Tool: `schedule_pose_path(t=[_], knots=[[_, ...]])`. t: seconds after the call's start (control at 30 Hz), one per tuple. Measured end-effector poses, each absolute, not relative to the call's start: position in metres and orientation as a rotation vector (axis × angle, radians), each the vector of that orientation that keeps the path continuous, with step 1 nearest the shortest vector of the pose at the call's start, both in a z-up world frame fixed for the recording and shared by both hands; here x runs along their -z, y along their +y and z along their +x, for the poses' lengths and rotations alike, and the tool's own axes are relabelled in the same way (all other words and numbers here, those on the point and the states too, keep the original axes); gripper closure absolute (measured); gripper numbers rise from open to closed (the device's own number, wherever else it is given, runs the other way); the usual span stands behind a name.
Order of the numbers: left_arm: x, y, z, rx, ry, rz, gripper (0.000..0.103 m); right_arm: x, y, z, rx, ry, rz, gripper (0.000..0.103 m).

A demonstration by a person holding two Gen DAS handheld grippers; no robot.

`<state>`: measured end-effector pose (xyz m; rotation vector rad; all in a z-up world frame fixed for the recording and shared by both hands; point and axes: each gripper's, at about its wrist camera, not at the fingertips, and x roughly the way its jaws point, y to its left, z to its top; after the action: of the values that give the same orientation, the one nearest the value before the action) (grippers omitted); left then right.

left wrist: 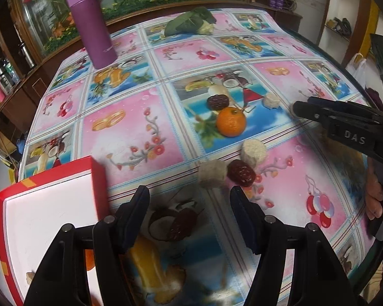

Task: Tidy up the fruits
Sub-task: 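Grasp a beige cake cube with the right tool while the left tool reaches toward a red date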

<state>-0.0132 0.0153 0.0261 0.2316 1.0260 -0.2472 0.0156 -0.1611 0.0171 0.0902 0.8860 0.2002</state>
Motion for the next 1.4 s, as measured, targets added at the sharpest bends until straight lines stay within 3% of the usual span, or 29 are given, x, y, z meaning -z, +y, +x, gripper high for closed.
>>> schedule_pose_path(t=[0.13,0.47,0.63,1.4], knots=[[-0.021,0.011,-0.005,0.244,1.038,0.248,0.038,-0.014,-0.158,0.019,-0.203,0.894,0.079,0.064],[-0.018,0.003,0.003,0.283,1.031,0.232,0.066,-0.010,-0.157,0.022,-0.188,0.902,0.061,0.077],[-0.018,-0.001,0.000,0.301,1.028,0.224,0.078,-0.011,-0.158,0.022,-0.189,0.901,0.064,0.077],[-0.062,0.021,-0.056,0.239,0.884,0.062,0.078,-0.028,-0.181,0.012,-0.132,0.815,0.155,0.077]])
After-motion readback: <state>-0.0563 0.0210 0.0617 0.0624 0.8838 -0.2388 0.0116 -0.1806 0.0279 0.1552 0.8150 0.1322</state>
